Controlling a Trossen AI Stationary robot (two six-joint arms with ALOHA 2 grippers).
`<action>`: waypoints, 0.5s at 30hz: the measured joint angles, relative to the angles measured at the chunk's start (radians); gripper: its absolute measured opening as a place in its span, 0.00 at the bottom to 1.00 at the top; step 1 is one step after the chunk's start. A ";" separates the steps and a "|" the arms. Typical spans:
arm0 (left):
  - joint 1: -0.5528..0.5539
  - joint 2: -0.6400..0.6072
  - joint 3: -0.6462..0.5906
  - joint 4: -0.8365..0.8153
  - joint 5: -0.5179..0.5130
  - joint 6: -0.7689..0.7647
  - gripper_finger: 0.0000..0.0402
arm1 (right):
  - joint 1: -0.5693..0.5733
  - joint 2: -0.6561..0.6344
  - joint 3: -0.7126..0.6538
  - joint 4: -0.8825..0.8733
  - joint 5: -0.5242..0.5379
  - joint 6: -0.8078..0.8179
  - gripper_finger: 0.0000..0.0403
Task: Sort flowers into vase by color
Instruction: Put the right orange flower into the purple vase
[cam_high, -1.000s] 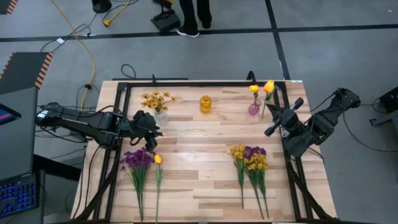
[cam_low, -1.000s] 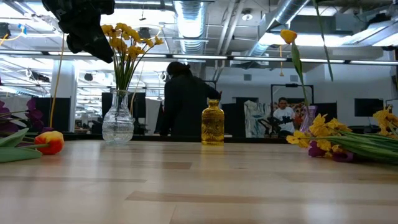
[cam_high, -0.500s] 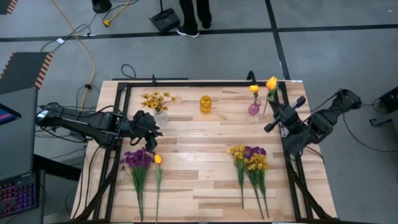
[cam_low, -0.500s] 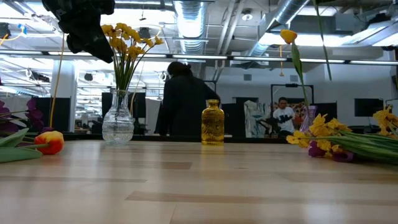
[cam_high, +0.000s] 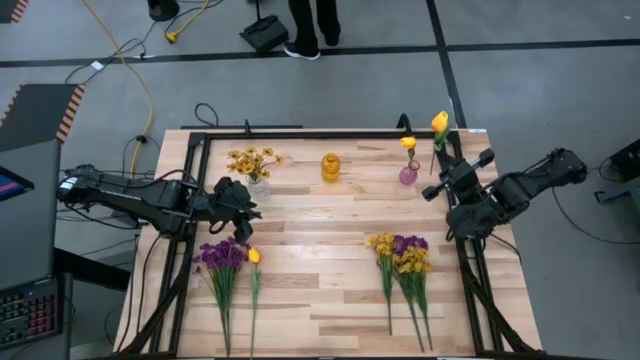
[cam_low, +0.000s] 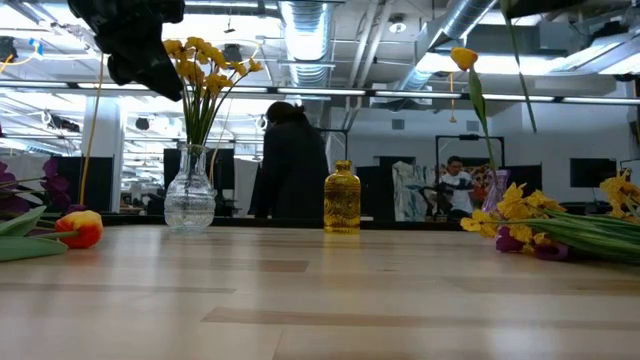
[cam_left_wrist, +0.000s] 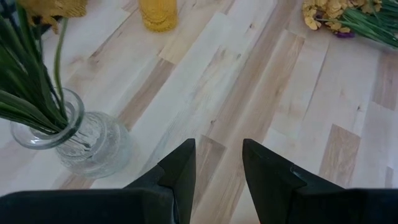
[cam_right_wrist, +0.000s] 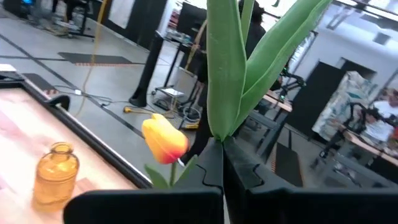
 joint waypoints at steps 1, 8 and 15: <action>0.000 0.000 0.000 0.000 -0.004 0.000 0.30 | -0.012 0.000 0.000 0.000 0.000 0.011 0.05; 0.000 0.000 0.000 0.000 -0.005 0.000 0.30 | -0.102 0.000 -0.006 -0.092 0.001 0.177 0.05; 0.000 0.000 0.000 0.000 -0.005 0.001 0.30 | -0.169 0.000 -0.071 -0.163 0.001 0.351 0.05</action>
